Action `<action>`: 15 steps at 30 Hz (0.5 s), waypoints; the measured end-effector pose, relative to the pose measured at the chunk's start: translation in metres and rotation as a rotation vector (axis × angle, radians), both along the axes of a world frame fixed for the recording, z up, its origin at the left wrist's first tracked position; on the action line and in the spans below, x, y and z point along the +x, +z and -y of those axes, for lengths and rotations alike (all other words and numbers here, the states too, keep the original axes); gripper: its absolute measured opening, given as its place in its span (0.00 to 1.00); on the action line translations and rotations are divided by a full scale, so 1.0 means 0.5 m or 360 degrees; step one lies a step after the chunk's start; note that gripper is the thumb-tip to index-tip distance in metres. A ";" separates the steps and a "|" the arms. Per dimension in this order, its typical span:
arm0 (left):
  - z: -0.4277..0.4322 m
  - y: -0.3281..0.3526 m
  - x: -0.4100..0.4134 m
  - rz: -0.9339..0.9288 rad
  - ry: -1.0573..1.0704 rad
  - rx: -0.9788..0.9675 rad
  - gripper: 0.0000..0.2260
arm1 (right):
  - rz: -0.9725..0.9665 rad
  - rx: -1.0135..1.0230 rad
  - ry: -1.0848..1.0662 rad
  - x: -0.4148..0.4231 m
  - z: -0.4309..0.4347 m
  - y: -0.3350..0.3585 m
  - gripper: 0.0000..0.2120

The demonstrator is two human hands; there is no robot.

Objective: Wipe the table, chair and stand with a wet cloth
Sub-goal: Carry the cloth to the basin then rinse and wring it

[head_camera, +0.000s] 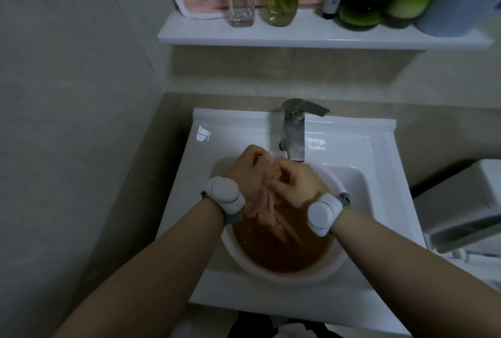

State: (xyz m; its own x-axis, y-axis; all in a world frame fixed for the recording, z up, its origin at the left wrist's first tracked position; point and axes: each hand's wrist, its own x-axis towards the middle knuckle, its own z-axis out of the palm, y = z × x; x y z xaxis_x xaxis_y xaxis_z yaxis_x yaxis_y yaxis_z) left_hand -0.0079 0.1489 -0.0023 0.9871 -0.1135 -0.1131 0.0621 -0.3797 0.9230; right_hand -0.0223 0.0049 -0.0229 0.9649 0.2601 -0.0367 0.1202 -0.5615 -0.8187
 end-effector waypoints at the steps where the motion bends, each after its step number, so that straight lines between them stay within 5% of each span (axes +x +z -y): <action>1: -0.003 0.004 0.002 -0.0004 -0.0012 -0.0016 0.08 | 0.0042 0.0036 -0.0036 0.002 0.002 0.001 0.02; 4: -0.022 0.004 0.009 -0.0104 -0.0150 0.0034 0.07 | -0.0030 0.0300 -0.0256 0.011 0.020 0.006 0.06; 7: -0.041 -0.021 0.013 -0.0019 -0.0537 0.0543 0.04 | -0.0228 0.0676 -0.0316 0.010 0.026 0.019 0.12; 10: -0.066 -0.063 0.010 -0.0074 -0.0658 0.0730 0.06 | -0.0376 0.0930 -0.0393 0.010 0.030 0.034 0.12; 15: -0.068 -0.065 0.005 0.0029 -0.0563 0.0595 0.14 | -0.0153 0.0583 -0.0281 0.001 0.067 0.046 0.04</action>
